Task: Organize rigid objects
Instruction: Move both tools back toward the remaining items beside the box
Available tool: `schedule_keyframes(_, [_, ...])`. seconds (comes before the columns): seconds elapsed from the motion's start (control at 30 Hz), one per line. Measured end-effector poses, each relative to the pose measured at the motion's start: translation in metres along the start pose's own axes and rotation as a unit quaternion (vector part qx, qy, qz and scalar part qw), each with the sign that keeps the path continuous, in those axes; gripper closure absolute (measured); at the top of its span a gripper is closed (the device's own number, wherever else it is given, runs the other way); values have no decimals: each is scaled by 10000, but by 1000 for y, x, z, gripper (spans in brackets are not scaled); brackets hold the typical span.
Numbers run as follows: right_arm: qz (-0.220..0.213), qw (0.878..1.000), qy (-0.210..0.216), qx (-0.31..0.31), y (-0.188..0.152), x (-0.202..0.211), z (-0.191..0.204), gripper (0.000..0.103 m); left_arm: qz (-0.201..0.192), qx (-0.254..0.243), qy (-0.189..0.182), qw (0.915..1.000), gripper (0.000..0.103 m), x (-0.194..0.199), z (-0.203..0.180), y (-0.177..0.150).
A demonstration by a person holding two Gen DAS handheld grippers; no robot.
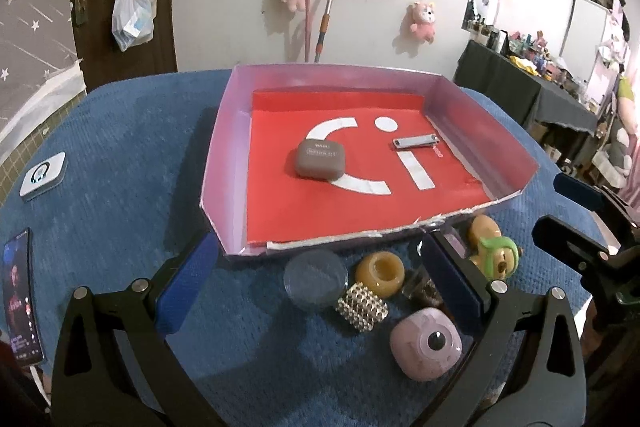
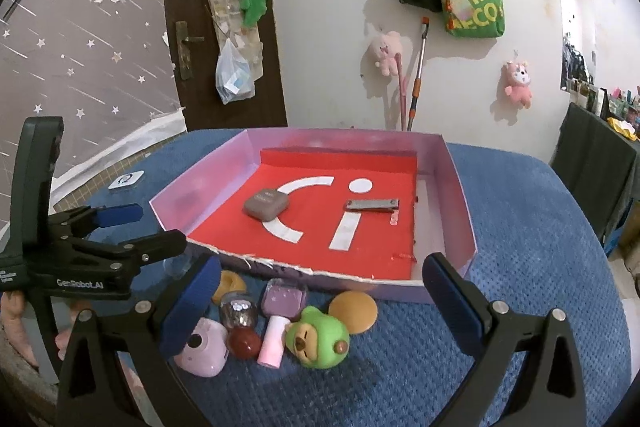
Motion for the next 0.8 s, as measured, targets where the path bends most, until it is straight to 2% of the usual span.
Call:
schedule_keyframes(0.27, [236, 9997, -28, -1, -17, -4, -2, 2, 113, 100, -218, 9996, 0, 1, -7, -15])
schedule_keyframes(0.43, [398, 9991, -70, 92, -28, -8, -1, 16, 228, 71, -344, 9991, 1, 1, -14, -25])
schedule_keyframes(0.53, [520, 9986, -31, 76, -35, -11, -1, 25, 286, 50, -484, 9984, 6, 2, -23, -30])
schedule_keyframes(0.6, [607, 9981, -22, 61, -39, -13, -2, 29, 346, 28, -661, 9972, 7, 2, -32, -35])
schedule_keyframes(0.67, [686, 9976, -30, 0, -44, -15, -4, 32, 422, -34, -785, 9960, 14, 0, -42, -39])
schedule_keyframes(0.8, [837, 9963, -79, -157, -51, -20, -11, 36, 614, -74, -934, 9937, 16, -6, -56, -50])
Point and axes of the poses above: each gripper's, at about its wrist camera, not at the fingertips, and x roughly against the way its jaws point, z to its left, y to its top, the point moved 9 cm from there along -x, roughly the way its jaws point, and after that the axes turned 8 degrees about -x, right-handed, at the moved point
